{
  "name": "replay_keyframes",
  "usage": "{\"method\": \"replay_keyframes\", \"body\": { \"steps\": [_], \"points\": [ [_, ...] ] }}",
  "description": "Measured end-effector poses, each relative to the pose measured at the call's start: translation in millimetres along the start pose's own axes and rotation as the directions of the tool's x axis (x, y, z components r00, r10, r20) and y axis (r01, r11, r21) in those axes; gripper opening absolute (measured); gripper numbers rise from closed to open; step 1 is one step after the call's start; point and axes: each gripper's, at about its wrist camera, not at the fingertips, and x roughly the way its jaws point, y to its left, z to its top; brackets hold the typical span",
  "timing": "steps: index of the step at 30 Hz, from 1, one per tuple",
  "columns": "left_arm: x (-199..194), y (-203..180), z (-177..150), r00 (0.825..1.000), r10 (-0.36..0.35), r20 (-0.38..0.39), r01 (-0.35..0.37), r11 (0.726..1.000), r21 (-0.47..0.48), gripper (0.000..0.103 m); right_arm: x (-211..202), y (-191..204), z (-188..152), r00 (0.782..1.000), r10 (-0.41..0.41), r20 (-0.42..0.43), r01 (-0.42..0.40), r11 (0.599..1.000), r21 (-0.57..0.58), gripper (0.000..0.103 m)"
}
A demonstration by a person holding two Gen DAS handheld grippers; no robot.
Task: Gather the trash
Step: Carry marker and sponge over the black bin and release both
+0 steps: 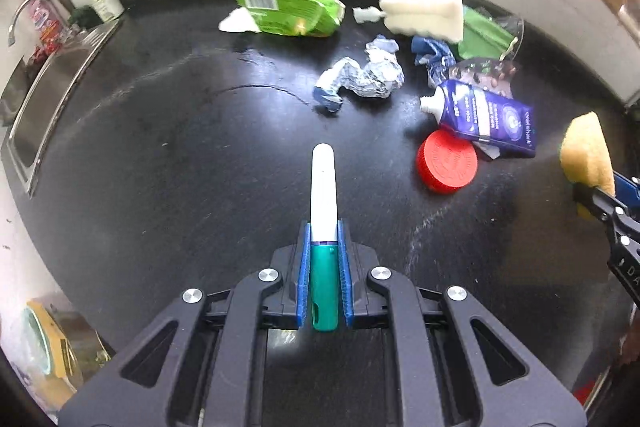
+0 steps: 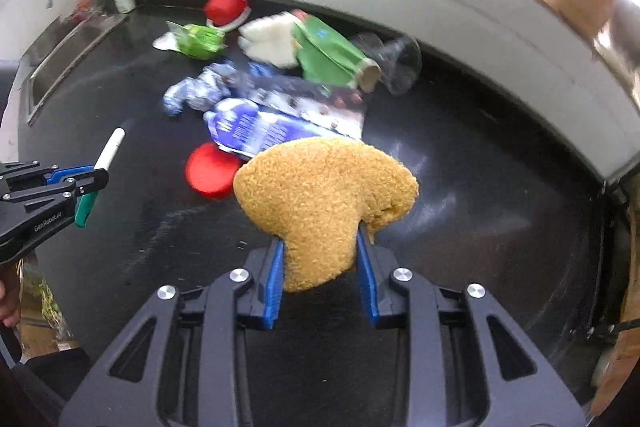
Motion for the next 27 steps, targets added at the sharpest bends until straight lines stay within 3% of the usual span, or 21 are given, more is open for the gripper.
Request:
{"method": "replay_keyframes", "body": {
  "steps": [3, 7, 12, 14, 18, 21, 24, 27],
  "points": [
    [-20.3, 18.9, -6.3, 1.000, -0.006, 0.026, 0.007, 1.000, -0.025, 0.013, -10.6, 27.9, 13.0, 0.999, 0.025, 0.024, -0.024, 0.998, -0.055, 0.032],
    [-45.9, 71.9, -25.8, 0.998, 0.006, 0.058, 0.000, 0.994, -0.112, 0.013, -22.3, 93.0, 29.7, 0.993, 0.112, 0.042, -0.103, 0.980, -0.169, 0.032],
    [-70.1, 160.0, -69.4, 0.994, 0.094, 0.059, -0.076, 0.966, -0.245, 0.013, -32.4, 215.0, 44.6, 0.962, 0.273, -0.001, -0.258, 0.910, -0.325, 0.032],
    [-77.6, 206.4, -97.5, 0.990, 0.135, 0.041, -0.115, 0.940, -0.322, 0.013, -35.7, 266.4, 45.3, 0.942, 0.333, -0.031, -0.318, 0.865, -0.388, 0.032],
    [-84.7, 297.8, -167.5, 0.981, 0.190, -0.025, -0.178, 0.858, -0.481, 0.013, -40.5, 366.1, 41.1, 0.891, 0.439, -0.118, -0.438, 0.759, -0.482, 0.032],
    [-80.1, 345.4, -216.8, 0.974, 0.211, -0.081, -0.220, 0.806, -0.549, 0.013, -37.1, 451.0, 29.9, 0.838, 0.500, -0.220, -0.532, 0.658, -0.533, 0.032],
    [-67.2, 390.1, -268.9, 0.968, 0.212, -0.131, -0.247, 0.750, -0.613, 0.013, -25.3, 523.6, 12.5, 0.800, 0.511, -0.315, -0.591, 0.580, -0.561, 0.032],
    [-43.3, 427.4, -314.7, 0.976, 0.163, -0.145, -0.218, 0.694, -0.686, 0.013, -2.2, 581.5, -2.5, 0.773, 0.492, -0.401, -0.633, 0.542, -0.553, 0.033]
  ]
}}
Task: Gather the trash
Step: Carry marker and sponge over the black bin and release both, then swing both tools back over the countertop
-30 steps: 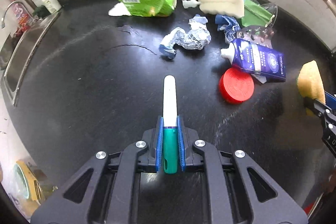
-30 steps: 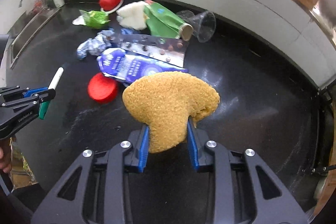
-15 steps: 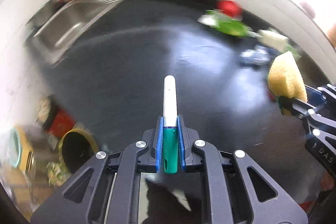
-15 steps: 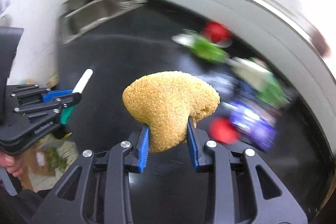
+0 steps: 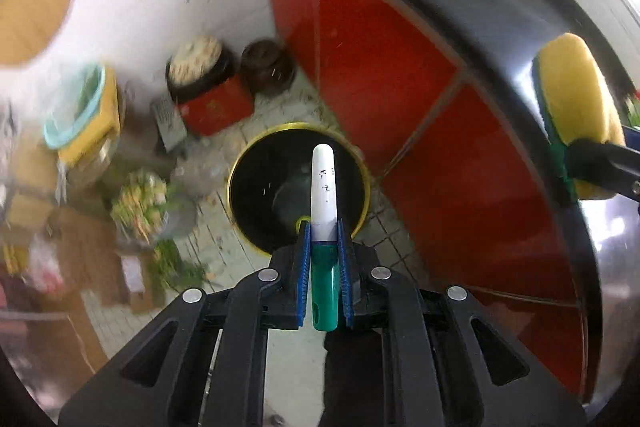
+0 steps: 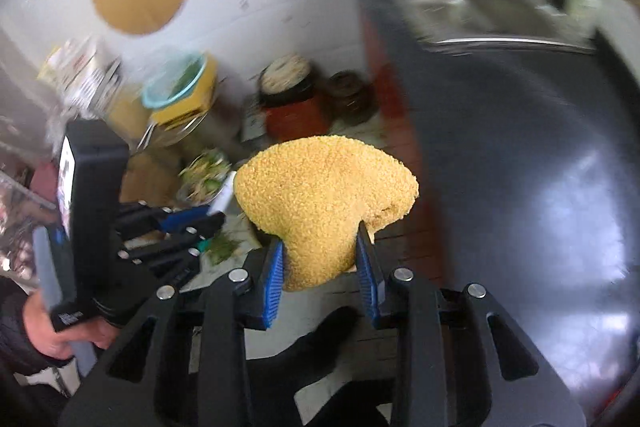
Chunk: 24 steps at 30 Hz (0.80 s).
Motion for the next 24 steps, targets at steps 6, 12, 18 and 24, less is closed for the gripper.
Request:
{"method": "replay_keyframes", "body": {
  "steps": [6, 12, 18, 24],
  "points": [
    [51.9, 40.4, 0.6, 0.998, -0.047, -0.041, 0.045, 0.998, -0.046, 0.013, 75.8, 32.0, 31.8, 0.993, 0.025, -0.113, -0.029, 0.999, -0.035, 0.036],
    [61.8, 48.7, 10.8, 0.996, -0.085, -0.031, 0.084, 0.995, -0.053, 0.013, 109.5, 33.1, 49.1, 0.989, 0.005, -0.150, -0.010, 0.999, -0.034, 0.049],
    [63.6, 54.3, 10.4, 0.997, -0.079, -0.001, 0.078, 0.995, -0.059, 0.074, 121.5, 25.4, 60.0, 0.986, 0.033, -0.163, -0.035, 0.999, -0.009, 0.074],
    [57.1, 59.0, 5.3, 0.998, -0.066, -0.012, 0.065, 0.995, -0.078, 0.074, 126.7, 33.3, 63.7, 0.983, 0.049, -0.179, -0.055, 0.998, -0.032, 0.084]
  ]
}}
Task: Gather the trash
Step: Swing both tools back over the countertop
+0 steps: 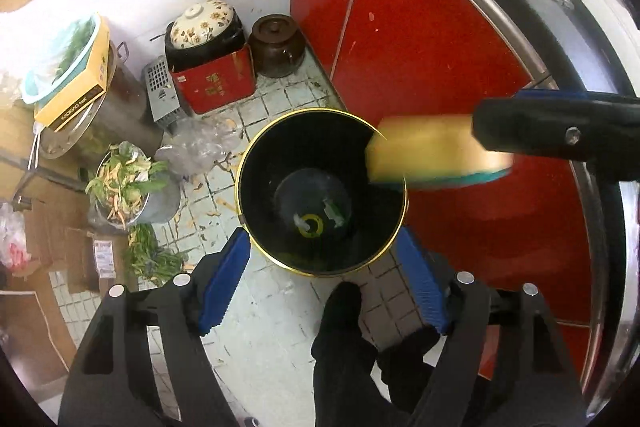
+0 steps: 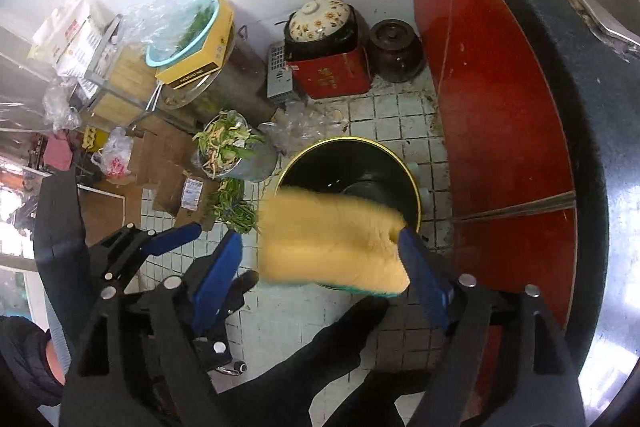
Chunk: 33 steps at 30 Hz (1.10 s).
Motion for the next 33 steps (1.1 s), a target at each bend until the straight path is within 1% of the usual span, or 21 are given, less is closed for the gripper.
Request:
{"method": "replay_keyframes", "body": {
  "steps": [1, 4, 5, 8, 12, 14, 16, 17, 18, 20, 21, 22, 23, 24, 25, 26, 27, 28, 30, 31, 33],
  "points": [
    [-3.9, -0.3, -0.5, 1.000, 0.008, 0.006, -0.008, 1.000, 0.005, 0.074, 0.2, 3.3, 3.3, 1.000, -0.004, -0.004, 0.004, 1.000, 0.000, 0.084],
    [-15.2, -1.4, -1.5, 1.000, 0.017, 0.019, -0.018, 1.000, 0.005, 0.074, -19.3, 8.1, 4.8, 0.999, 0.006, 0.037, -0.005, 1.000, -0.007, 0.084],
    [-20.7, -3.0, -1.6, 1.000, 0.019, 0.025, -0.019, 1.000, 0.005, 0.077, -29.8, 7.1, 2.0, 0.998, 0.002, 0.056, -0.002, 1.000, -0.004, 0.087],
    [-38.2, -14.7, -0.3, 0.998, 0.026, 0.051, -0.027, 0.999, 0.024, 0.081, -62.9, 0.6, -11.9, 0.995, -0.013, 0.098, 0.010, 1.000, 0.024, 0.091],
    [-66.3, -53.7, 6.2, 0.996, 0.021, 0.091, -0.032, 0.993, 0.117, 0.087, -118.6, -17.9, -46.2, 0.983, -0.061, 0.175, 0.045, 0.994, 0.099, 0.095],
    [-80.2, -82.0, 9.8, 0.994, 0.009, 0.111, -0.029, 0.983, 0.183, 0.091, -155.6, -32.9, -75.9, 0.966, -0.139, 0.216, 0.107, 0.983, 0.152, 0.095],
    [-92.9, -115.2, 11.8, 0.991, -0.033, 0.129, -0.002, 0.965, 0.261, 0.091, -193.7, -54.8, -109.7, 0.943, -0.203, 0.263, 0.147, 0.965, 0.216, 0.095],
    [-98.9, -136.6, 12.1, 0.989, -0.057, 0.134, 0.013, 0.951, 0.308, 0.091, -213.6, -68.0, -129.7, 0.926, -0.252, 0.282, 0.178, 0.948, 0.263, 0.095],
    [-103.6, -153.9, 11.0, 0.988, -0.077, 0.135, 0.026, 0.939, 0.343, 0.091, -238.4, -84.3, -155.5, 0.902, -0.309, 0.301, 0.206, 0.921, 0.329, 0.095],
    [-115.4, -209.3, 7.6, 0.980, -0.160, 0.122, 0.089, 0.889, 0.448, 0.092, -272.4, -108.1, -193.3, 0.863, -0.391, 0.319, 0.236, 0.872, 0.429, 0.095],
    [-118.7, -225.3, 5.5, 0.976, -0.183, 0.115, 0.107, 0.872, 0.477, 0.092, -296.5, -124.3, -224.0, 0.831, -0.457, 0.318, 0.260, 0.823, 0.505, 0.095],
    [-124.2, -254.1, 1.2, 0.970, -0.219, 0.102, 0.133, 0.837, 0.531, 0.092, -310.3, -134.5, -242.0, 0.813, -0.495, 0.308, 0.274, 0.790, 0.548, 0.095],
    [-129.2, -278.7, -3.8, 0.965, -0.245, 0.094, 0.147, 0.802, 0.579, 0.092, -329.1, -146.5, -269.0, 0.786, -0.543, 0.295, 0.286, 0.743, 0.605, 0.095],
    [-134.1, -301.6, -9.3, 0.959, -0.269, 0.088, 0.159, 0.768, 0.620, 0.092, -341.0, -153.6, -287.1, 0.769, -0.571, 0.287, 0.290, 0.712, 0.640, 0.095],
    [-140.2, -329.1, -16.8, 0.950, -0.305, 0.070, 0.184, 0.725, 0.664, 0.092, -356.8, -163.3, -317.3, 0.741, -0.618, 0.265, 0.300, 0.656, 0.692, 0.095],
    [-145.1, -351.8, -24.6, 0.943, -0.329, 0.051, 0.202, 0.688, 0.697, 0.092, -368.2, -170.2, -340.9, 0.720, -0.650, 0.244, 0.304, 0.611, 0.731, 0.095],
    [-149.4, -377.9, -32.8, 0.937, -0.346, 0.034, 0.213, 0.650, 0.730, 0.092, -374.1, -175.4, -358.7, 0.710, -0.666, 0.230, 0.301, 0.582, 0.755, 0.095],
    [-153.9, -399.8, -41.7, 0.931, -0.363, 0.020, 0.222, 0.610, 0.761, 0.092, -385.3, -183.5, -387.8, 0.695, -0.689, 0.206, 0.289, 0.530, 0.797, 0.095],
    [-160.6, -432.7, -57.3, 0.922, -0.387, -0.006, 0.236, 0.550, 0.801, 0.092, -398.0, -193.7, -425.7, 0.680, -0.710, 0.184, 0.266, 0.472, 0.840, 0.095],
    [-165.5, -454.3, -67.7, 0.915, -0.404, -0.025, 0.247, 0.509, 0.825, 0.092, -404.5, -198.0, -445.2, 0.671, -0.721, 0.176, 0.247, 0.441, 0.863, 0.095],
    [-168.1, -476.9, -80.3, 0.908, -0.415, -0.046, 0.256, 0.465, 0.848, 0.092, -411.5, -200.2, -468.7, 0.652, -0.741, 0.159, 0.240, 0.401, 0.884, 0.095]
  ]
}}
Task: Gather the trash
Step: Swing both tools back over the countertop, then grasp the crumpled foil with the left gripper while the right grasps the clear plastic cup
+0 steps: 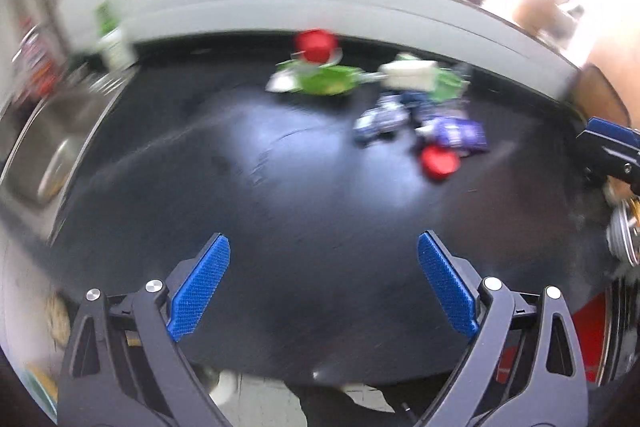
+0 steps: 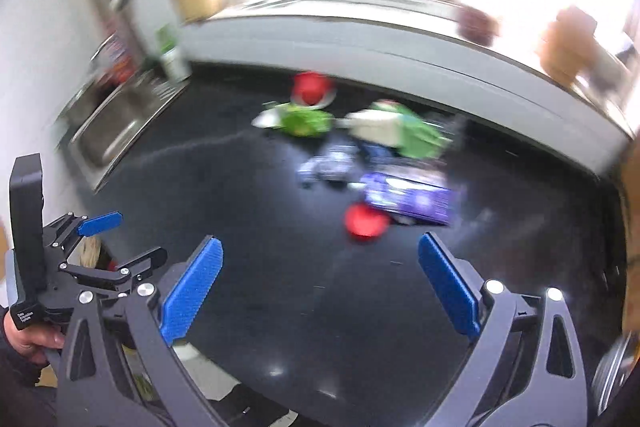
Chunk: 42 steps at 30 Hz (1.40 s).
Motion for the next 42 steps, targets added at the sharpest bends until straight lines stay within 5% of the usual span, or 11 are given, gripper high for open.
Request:
{"method": "replay_keyframes", "body": {
  "steps": [7, 13, 25, 28, 34, 36, 37, 39, 42],
  "points": [
    [31.6, -53.3, 33.4, 1.000, -0.004, -0.018, 0.007, 0.992, 0.127, 0.092, 6.4, -56.7, 0.0, 1.000, -0.022, -0.012, 0.023, 0.998, 0.066, 0.095],
    [78.0, -54.5, 57.3, 0.998, 0.028, -0.052, -0.019, 0.986, 0.165, 0.092, 36.1, -81.4, 9.6, 0.999, -0.005, -0.053, 0.008, 0.999, 0.050, 0.095],
    [197.2, -60.0, 108.5, 0.993, 0.076, -0.096, -0.053, 0.974, 0.219, 0.090, 155.0, -161.1, 83.7, 0.994, 0.009, -0.111, 0.008, 0.989, 0.150, 0.094],
    [218.7, -59.4, 114.1, 0.990, 0.020, -0.140, 0.010, 0.978, 0.208, 0.089, 193.0, -174.2, 100.8, 0.990, 0.022, -0.139, 0.004, 0.983, 0.182, 0.091],
    [240.5, -70.5, 118.1, 0.989, -0.015, -0.145, 0.053, 0.963, 0.264, 0.076, 252.6, -188.2, 122.8, 0.978, 0.059, -0.199, -0.013, 0.974, 0.226, 0.072],
    [240.5, -71.7, 121.9, 0.990, -0.019, -0.140, 0.055, 0.964, 0.259, 0.063, 259.4, -191.1, 126.7, 0.977, 0.071, -0.200, -0.020, 0.969, 0.245, 0.063],
    [239.8, -72.5, 123.5, 0.990, -0.017, -0.138, 0.053, 0.964, 0.262, 0.050, 261.7, -191.3, 127.9, 0.976, 0.082, -0.202, -0.030, 0.968, 0.248, 0.055],
    [239.5, -72.0, 126.3, 0.989, -0.012, -0.146, 0.048, 0.969, 0.241, 0.045, 264.8, -190.0, 128.2, 0.973, 0.079, -0.217, -0.026, 0.971, 0.236, 0.016],
    [235.3, -69.8, 127.6, 0.987, -0.019, -0.161, 0.053, 0.976, 0.210, 0.037, 255.7, -185.3, 127.4, 0.980, 0.063, -0.190, -0.023, 0.978, 0.206, 0.006]
  ]
}}
